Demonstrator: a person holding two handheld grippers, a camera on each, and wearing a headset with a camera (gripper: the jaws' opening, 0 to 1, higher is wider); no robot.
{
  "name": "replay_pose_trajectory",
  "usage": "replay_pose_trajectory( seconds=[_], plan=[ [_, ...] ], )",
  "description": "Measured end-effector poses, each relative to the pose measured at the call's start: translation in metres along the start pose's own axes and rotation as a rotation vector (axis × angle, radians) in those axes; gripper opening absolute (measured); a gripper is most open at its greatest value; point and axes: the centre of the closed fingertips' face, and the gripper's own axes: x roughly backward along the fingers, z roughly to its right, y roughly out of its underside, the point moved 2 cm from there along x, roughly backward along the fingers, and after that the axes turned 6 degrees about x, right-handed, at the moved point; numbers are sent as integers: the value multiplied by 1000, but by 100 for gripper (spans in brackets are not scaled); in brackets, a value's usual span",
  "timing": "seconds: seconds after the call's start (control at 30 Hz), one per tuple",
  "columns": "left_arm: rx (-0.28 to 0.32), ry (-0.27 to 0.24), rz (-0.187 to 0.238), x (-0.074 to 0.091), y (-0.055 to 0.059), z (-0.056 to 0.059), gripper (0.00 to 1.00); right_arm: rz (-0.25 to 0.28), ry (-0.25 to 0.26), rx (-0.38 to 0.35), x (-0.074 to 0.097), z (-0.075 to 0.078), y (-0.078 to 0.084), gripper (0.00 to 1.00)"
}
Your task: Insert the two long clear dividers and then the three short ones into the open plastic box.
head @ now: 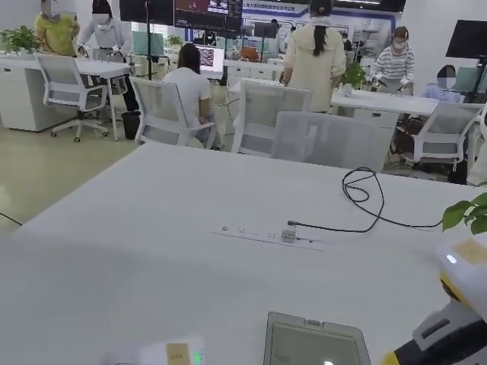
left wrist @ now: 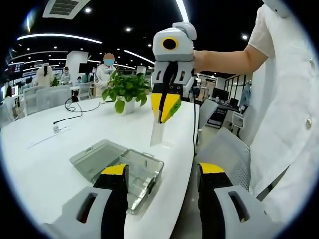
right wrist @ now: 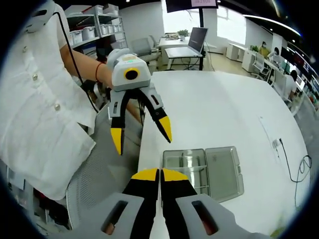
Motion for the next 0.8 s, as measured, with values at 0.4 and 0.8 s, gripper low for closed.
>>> replay_pose_trajectory(
  seconds=[0.4, 0.8],
  plan=[
    [-37, -32, -60, 7, 21, -8, 79, -20, 57, -18, -21, 29, 16, 3],
    [-7, -42, -82, 11, 36, -10, 95, -28, 73, -29, -49, 46, 38, 3]
  ],
)
